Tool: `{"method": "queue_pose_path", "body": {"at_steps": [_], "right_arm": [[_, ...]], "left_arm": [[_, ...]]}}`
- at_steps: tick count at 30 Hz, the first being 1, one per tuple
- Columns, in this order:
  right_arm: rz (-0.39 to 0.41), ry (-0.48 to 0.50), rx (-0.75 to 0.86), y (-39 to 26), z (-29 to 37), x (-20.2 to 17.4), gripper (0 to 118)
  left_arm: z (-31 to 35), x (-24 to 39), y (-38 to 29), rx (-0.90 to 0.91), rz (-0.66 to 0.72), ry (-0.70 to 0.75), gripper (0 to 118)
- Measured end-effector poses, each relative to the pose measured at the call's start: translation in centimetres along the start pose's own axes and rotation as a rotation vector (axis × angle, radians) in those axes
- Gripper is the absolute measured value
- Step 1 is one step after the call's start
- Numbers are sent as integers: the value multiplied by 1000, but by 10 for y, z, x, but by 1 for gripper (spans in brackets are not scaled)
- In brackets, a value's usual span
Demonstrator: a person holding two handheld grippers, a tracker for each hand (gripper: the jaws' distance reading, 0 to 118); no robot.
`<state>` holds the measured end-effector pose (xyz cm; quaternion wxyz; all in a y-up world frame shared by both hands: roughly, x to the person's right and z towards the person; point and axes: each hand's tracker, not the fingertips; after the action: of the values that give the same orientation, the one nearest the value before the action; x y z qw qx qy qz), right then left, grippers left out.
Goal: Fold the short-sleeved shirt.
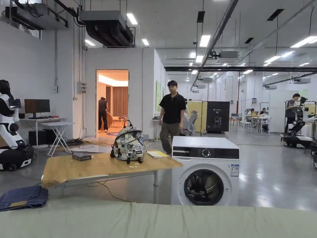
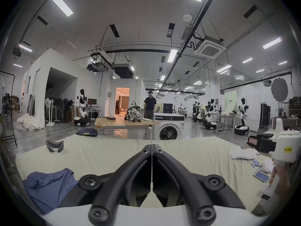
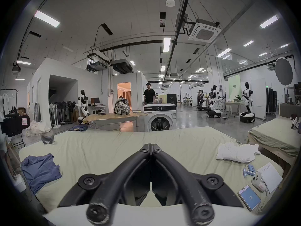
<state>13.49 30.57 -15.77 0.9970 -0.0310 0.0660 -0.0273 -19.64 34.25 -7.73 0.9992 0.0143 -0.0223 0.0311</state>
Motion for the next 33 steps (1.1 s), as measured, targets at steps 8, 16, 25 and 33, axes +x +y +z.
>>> {"method": "queue_pose_path", "body": {"at_steps": [8, 16, 25, 33], "right_arm": [[10, 27, 14, 1, 7, -3, 0], [16, -8, 16, 3, 10, 2, 0], [25, -14, 8, 2, 11, 5, 0], [39, -16, 9, 4, 13, 4, 0]], "left_arm": [[-2, 7, -1, -7, -11, -23, 0], [-3, 11, 0, -5, -28, -16, 0], [-5, 11, 1, 0, -6, -28, 0], [-6, 7, 2, 0, 6, -33, 0]]}}
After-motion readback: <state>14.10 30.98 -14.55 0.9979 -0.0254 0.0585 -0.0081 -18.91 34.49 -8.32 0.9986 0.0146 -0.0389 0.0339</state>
